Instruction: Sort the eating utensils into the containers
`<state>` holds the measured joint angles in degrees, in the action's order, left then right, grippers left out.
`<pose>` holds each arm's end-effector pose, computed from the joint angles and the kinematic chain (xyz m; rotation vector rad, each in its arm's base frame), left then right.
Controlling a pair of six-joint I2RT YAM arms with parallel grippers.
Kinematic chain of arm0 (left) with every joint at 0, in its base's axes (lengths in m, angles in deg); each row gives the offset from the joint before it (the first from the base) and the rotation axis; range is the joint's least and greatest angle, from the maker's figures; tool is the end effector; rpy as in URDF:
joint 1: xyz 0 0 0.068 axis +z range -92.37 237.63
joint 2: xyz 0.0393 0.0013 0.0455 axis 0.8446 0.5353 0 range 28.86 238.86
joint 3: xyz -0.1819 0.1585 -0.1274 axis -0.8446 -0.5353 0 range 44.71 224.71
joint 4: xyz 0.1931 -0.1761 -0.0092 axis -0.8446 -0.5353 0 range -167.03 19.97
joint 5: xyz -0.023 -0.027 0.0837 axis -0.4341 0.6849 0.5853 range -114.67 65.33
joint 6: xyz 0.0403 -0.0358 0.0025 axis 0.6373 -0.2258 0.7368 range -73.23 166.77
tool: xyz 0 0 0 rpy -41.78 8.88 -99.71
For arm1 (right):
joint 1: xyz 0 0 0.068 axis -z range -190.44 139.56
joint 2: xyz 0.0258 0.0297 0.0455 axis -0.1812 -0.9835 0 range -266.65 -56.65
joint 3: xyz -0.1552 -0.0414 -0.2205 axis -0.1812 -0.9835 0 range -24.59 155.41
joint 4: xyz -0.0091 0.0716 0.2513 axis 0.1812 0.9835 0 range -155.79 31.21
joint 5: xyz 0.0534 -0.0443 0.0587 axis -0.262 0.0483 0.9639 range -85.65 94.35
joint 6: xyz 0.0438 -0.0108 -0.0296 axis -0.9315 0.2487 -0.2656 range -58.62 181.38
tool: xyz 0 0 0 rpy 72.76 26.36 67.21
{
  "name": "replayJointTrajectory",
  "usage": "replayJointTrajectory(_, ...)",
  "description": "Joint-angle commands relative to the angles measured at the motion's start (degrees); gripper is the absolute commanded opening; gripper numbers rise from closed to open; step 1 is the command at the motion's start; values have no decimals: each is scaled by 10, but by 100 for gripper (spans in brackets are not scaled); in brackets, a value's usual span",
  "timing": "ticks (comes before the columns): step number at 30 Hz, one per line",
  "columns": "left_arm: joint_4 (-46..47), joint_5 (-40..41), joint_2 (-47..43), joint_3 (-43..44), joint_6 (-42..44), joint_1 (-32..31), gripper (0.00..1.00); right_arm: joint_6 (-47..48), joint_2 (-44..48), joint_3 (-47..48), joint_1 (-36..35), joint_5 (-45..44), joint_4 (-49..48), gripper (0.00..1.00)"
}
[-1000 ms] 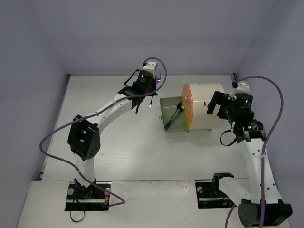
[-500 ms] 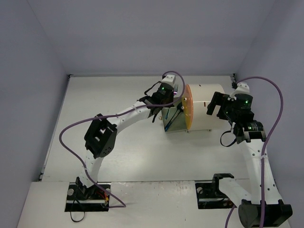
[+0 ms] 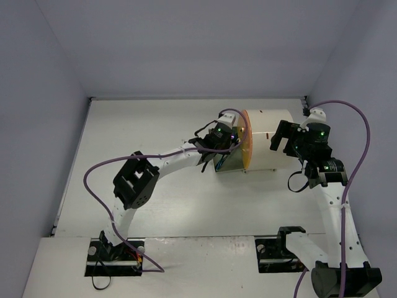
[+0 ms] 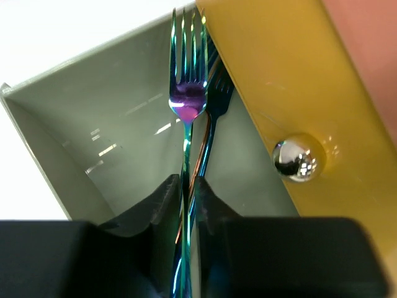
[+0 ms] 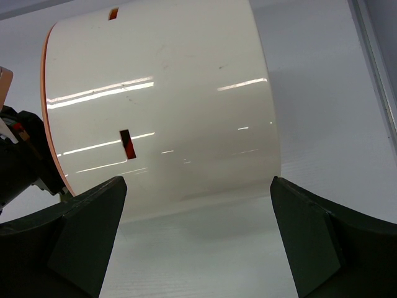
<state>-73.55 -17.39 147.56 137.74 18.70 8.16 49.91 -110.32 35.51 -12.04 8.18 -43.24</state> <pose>0.3212 -0.3687 0.2396 0.3204 2.1271 -0.6831 0.2054 0.0081 0.3827 0.1131 1.8539 0.2206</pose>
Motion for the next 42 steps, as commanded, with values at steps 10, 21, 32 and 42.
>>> replayJointTrajectory(10,-35,-15,-134,16,44,3,48,1,-55,88,1,-22,-21,100)
replayJointTrajectory(21,-51,-255,-216,-92,119,127,59,-16,-167,182,79,109,-20,100)
replayJointTrajectory(32,-57,-400,-157,-111,355,180,60,9,-226,195,93,201,-24,98)
replayJointTrajectory(42,-66,-462,-33,-28,454,183,60,16,-224,183,87,205,-26,98)
